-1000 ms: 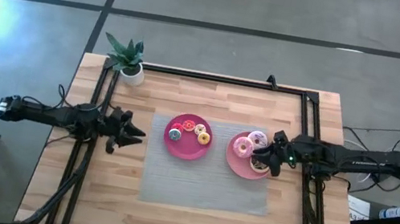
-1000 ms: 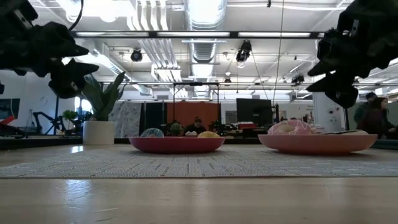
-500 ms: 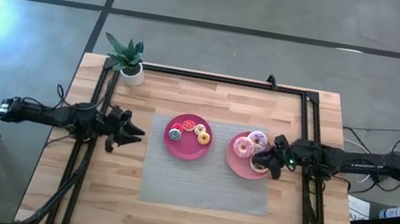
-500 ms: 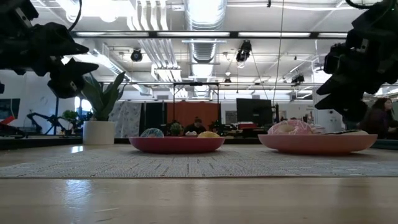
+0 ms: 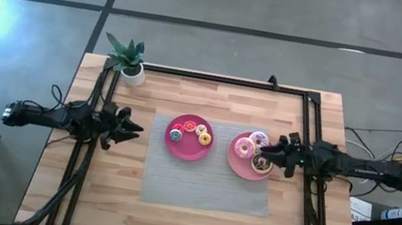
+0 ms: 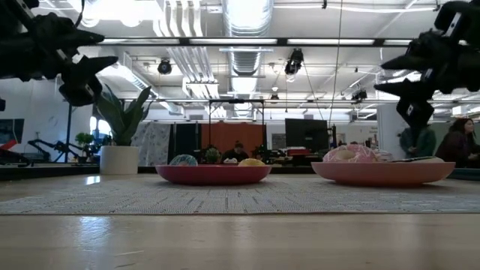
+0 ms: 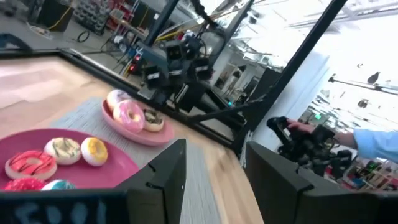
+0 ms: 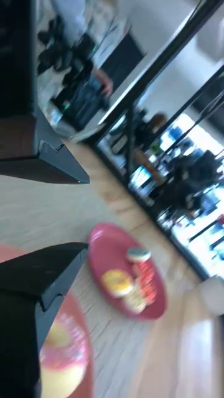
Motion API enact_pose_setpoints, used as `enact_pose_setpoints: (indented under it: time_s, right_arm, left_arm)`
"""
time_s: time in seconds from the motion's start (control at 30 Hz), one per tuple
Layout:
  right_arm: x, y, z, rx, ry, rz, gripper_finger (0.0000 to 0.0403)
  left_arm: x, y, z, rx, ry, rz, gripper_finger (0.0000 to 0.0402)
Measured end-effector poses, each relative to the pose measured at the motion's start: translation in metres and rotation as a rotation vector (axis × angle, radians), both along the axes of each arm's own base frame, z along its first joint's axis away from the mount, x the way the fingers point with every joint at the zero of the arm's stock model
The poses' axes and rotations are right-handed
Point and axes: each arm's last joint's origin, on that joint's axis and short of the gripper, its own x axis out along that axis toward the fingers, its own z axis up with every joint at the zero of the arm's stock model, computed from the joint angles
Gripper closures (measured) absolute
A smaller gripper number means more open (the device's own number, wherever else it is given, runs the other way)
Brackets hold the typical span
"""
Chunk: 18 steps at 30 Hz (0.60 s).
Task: Pick & Place donuts
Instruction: Return to Home Position
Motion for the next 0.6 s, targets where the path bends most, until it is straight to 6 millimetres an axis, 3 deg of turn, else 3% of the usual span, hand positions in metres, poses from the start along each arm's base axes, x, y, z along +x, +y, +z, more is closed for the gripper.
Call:
enact_pose_setpoints:
  time_s: [0.27, 0.6]
  right_arm:
    - [-0.009, 0.0, 0.015, -0.004, -0.172, -0.001, 0.0248]
    - [-0.009, 0.0, 0.013, -0.004, -0.161, -0.001, 0.0248]
  left_arm:
    - [0.0, 0.002, -0.001, 0.0, 0.01, 0.025, 0.0262]
    - [0.0, 0.006, -0.001, -0.001, 0.011, 0.071, 0.0262]
